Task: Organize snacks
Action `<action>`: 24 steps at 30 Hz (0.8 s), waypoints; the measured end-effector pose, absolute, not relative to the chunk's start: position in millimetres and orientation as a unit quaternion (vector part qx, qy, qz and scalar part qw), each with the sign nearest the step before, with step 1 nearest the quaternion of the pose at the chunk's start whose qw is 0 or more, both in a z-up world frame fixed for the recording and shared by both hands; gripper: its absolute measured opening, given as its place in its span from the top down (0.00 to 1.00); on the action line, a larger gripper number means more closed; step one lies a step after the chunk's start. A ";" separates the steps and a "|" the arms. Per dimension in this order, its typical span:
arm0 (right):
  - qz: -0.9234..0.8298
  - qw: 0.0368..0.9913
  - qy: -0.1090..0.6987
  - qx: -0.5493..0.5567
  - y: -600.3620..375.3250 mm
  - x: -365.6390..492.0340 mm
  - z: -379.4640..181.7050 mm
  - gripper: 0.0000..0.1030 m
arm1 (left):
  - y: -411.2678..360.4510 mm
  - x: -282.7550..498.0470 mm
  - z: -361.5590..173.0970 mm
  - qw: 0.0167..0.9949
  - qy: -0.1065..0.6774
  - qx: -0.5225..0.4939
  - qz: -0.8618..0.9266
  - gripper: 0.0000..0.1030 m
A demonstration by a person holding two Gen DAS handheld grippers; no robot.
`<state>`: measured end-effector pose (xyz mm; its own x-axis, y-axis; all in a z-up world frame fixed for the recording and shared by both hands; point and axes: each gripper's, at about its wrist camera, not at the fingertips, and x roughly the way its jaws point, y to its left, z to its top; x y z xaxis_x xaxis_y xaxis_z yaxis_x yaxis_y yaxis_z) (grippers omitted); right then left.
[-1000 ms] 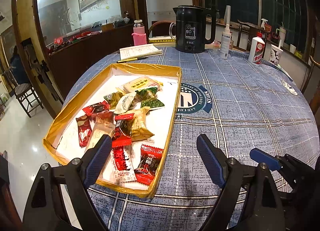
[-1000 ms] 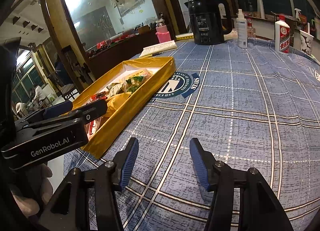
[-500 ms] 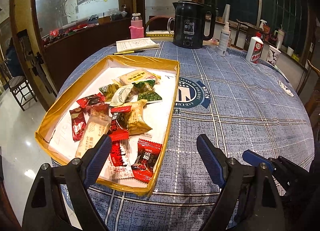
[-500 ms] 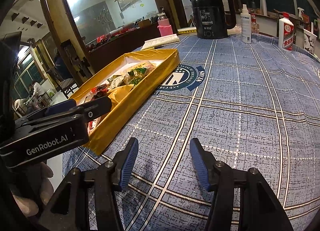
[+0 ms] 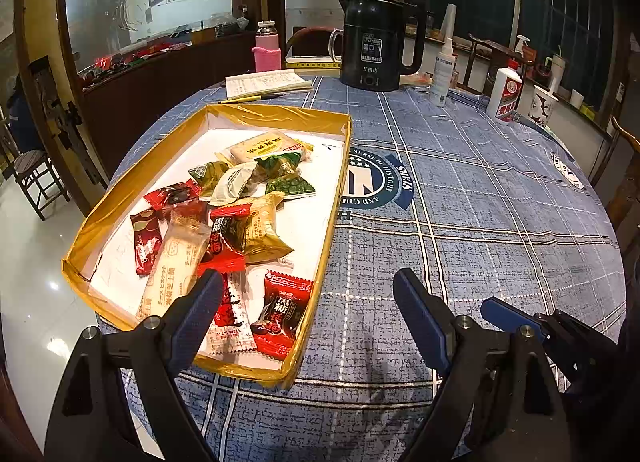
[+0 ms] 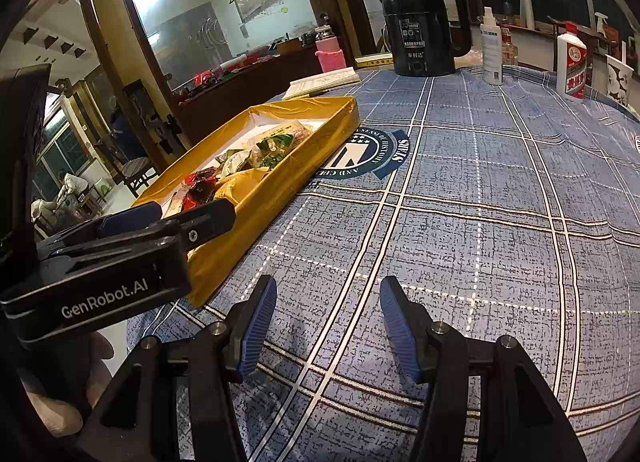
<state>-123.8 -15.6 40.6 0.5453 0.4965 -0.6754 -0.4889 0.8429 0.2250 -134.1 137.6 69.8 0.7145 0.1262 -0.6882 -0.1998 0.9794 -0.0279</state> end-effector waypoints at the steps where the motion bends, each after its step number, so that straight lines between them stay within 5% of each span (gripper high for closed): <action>1: 0.280 0.879 0.385 0.004 -15.7 -123.8 40.7 0.46 | 137.7 -134.0 69.8 0.925 0.367 -0.050 0.088 0.15; 24: 0.285 0.881 0.378 -0.003 -13.6 -131.7 43.8 0.46 | 139.3 -146.7 81.4 0.935 0.337 -0.056 0.097 0.15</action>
<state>-131.7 -13.6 43.8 0.5519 0.5004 -0.6671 -0.5045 0.8373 0.2106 -146.7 139.3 81.4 0.7537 0.1437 -0.6413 -0.2187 0.9750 -0.0386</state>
